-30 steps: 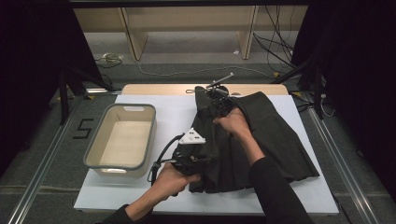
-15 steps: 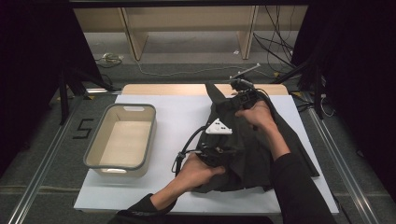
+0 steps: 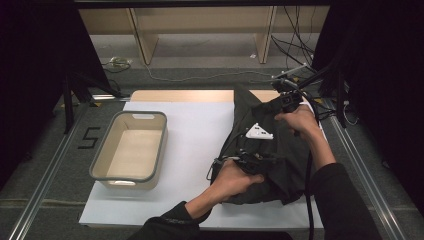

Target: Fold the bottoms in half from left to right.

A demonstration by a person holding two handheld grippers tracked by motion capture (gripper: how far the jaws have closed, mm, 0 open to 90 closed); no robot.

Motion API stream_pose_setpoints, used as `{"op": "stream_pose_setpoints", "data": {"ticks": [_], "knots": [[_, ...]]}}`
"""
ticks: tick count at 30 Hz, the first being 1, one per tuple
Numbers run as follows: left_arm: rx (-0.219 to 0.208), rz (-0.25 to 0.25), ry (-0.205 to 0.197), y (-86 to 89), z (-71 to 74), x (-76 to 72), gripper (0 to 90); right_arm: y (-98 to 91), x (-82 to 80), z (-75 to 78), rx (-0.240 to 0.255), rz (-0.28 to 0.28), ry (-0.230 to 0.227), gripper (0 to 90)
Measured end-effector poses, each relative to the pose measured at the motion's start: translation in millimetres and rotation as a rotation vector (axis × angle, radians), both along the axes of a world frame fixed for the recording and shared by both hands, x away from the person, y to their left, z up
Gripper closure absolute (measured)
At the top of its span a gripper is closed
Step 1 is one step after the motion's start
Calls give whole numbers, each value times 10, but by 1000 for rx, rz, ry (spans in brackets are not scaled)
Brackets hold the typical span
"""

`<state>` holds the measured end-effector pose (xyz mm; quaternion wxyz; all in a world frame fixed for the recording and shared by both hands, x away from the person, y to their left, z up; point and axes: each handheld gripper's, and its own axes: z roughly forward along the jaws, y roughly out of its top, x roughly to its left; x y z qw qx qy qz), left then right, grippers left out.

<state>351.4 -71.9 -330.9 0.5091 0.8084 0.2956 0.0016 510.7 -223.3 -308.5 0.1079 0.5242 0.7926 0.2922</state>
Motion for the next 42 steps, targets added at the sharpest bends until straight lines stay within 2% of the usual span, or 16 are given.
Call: {"op": "stream_pose_setpoints", "data": {"ticks": [6,13,20,26,29,38,42], "knots": [[-14,-5,1,-137,54,47,821,-243,20,17,-1,-40,1,864],[16,-22,9,-335,-2,88,796,-449,39,-32,-10,-71,4,864],[20,-34,30,-485,-99,114,765,-547,75,-76,-31,-80,5,856],[11,-54,60,-557,-173,137,733,-648,97,-178,-34,-88,14,845],[11,-72,74,-574,-206,137,681,-696,104,-229,-38,-96,17,838],[32,-111,96,-677,-257,69,576,-815,140,-322,-39,-115,30,825],[44,-149,89,-734,-273,11,582,-845,153,-351,-48,-121,32,825]]}}
